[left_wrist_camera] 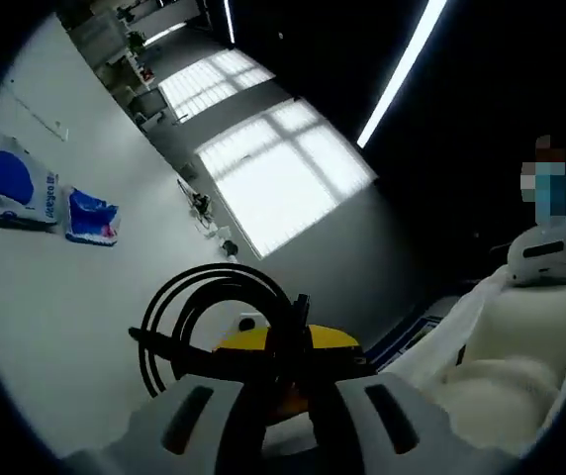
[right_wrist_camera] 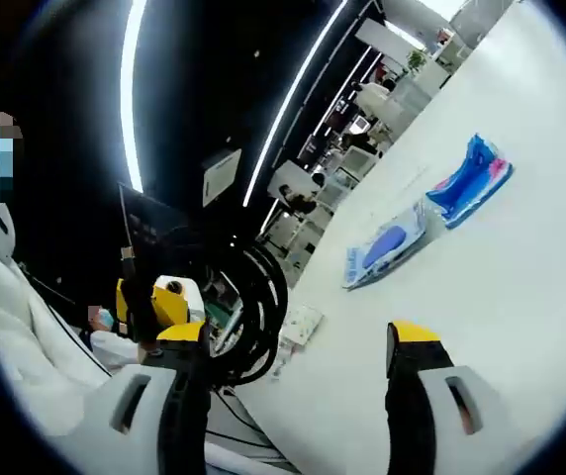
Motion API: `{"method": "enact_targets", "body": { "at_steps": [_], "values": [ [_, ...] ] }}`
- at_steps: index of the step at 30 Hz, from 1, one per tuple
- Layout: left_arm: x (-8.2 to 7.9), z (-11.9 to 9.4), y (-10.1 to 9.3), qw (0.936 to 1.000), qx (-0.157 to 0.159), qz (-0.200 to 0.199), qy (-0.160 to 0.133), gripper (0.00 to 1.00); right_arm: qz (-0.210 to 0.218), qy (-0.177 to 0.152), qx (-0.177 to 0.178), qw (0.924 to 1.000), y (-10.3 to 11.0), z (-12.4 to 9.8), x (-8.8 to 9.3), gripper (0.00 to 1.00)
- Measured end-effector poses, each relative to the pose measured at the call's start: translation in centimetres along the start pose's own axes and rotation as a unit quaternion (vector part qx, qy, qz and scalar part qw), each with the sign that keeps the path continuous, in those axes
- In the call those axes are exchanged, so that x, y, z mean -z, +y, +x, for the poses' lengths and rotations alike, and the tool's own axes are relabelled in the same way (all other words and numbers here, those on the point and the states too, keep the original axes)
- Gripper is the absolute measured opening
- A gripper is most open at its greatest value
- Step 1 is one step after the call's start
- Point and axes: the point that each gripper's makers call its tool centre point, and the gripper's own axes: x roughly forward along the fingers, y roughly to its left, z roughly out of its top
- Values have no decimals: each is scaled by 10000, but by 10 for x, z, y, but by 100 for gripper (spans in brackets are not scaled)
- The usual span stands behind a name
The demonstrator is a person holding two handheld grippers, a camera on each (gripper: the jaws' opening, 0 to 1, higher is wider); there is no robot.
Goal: Arrange the tabletop items into an orderly group along one side of the table until the central work area is clear of visible clutter.
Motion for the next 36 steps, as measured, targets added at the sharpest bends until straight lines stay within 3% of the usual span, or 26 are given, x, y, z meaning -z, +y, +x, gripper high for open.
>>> {"method": "enact_targets", "body": {
  "at_steps": [5, 10, 12, 14, 15, 17, 21, 23, 29, 32, 34, 36],
  "values": [
    [3, 3, -5, 9999, 121, 61, 25, 9, 60, -264, -657, 9975, 28, 7, -13, 68],
    [8, 6, -20, 9982, 591, -95, 24, 9, 46, -21, -974, 9952, 41, 14, 1, 57],
    [8, 5, -24, 9976, 693, -42, -43, 9, 68, 89, -1185, 9929, 48, 14, 8, 43],
    [4, 3, -20, 9978, 628, -19, -214, 9, 208, -44, -1442, 9893, 57, 11, 4, 29],
    [-2, 0, -19, 9970, 670, -104, -382, 9, 290, -102, -1270, 9914, 51, 11, 3, 28],
    [-8, -6, -12, 9969, 535, -186, -549, 9, 373, -53, -1190, 9922, 46, 10, 4, 23],
    [-15, -17, 2, 9973, 56, 54, -728, 9, 553, -252, -976, 9934, 32, 1, -2, 6],
    [-14, -23, 9, 9974, -176, 153, -682, 10, 978, -344, -935, 9902, 28, -3, -8, 4],
    [-11, -30, 25, 9956, -662, 276, -598, 10, 721, -182, -577, 9956, 21, -1, -2, 3],
    [-13, -41, 50, 9870, -1395, 547, -577, 11, 651, -104, -322, 9973, 14, -4, -3, 3],
    [-12, -45, 57, 9847, -1570, 483, -584, 12, 611, 33, -136, 9980, 9, -7, -1, 3],
    [-11, -52, 68, 9779, -1938, 585, -515, 13, 562, 64, -20, 9984, 10, -8, -1, 3]
  ]
}}
